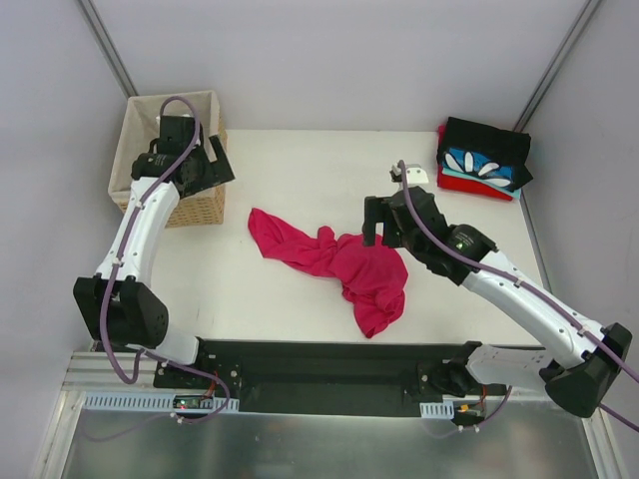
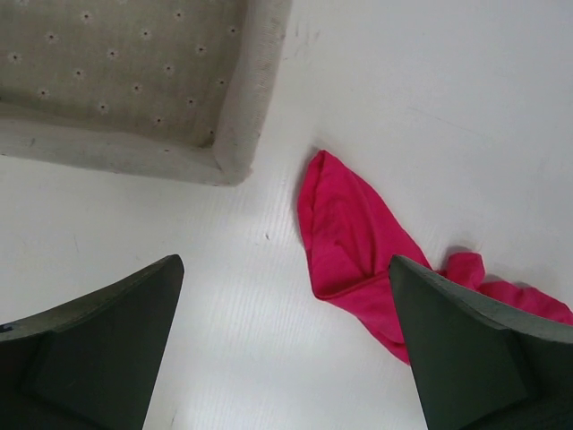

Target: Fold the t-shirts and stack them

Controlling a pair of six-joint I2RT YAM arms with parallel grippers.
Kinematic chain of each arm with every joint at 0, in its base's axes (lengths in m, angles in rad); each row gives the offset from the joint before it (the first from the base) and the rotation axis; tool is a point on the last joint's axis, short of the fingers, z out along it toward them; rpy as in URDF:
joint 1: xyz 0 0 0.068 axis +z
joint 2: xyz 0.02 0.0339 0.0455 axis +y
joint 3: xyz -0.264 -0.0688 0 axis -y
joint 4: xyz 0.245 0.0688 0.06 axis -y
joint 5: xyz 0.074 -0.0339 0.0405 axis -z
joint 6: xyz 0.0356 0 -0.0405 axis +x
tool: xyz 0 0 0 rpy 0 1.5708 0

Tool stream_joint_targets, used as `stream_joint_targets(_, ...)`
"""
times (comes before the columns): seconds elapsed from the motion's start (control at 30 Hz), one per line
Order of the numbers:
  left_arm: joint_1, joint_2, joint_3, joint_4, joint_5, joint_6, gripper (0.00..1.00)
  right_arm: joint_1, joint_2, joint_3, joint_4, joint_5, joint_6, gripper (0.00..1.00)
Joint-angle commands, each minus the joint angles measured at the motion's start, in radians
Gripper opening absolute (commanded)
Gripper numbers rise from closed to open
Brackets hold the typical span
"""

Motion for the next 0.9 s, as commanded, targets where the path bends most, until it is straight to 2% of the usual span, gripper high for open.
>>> stream_joint_targets(0.0,0.058,0.031,0.010,-0.020,-0.044,-0.018,0.99,0.009,0.003,0.009,0.026,0.006,-0.002,0.97)
stream_joint_targets(0.33,0.176,0.145,0.129,-0.029,-0.021,0.005,0.99,0.011,-0.003,0.005,0.014,0.022,-0.011,0.97)
stream_joint_targets(0.87,0.202,0.321,0.339,-0.072,-0.030,0.058,0.99,0.012,0.023,0.003,0.011,0.032,-0.014,0.97)
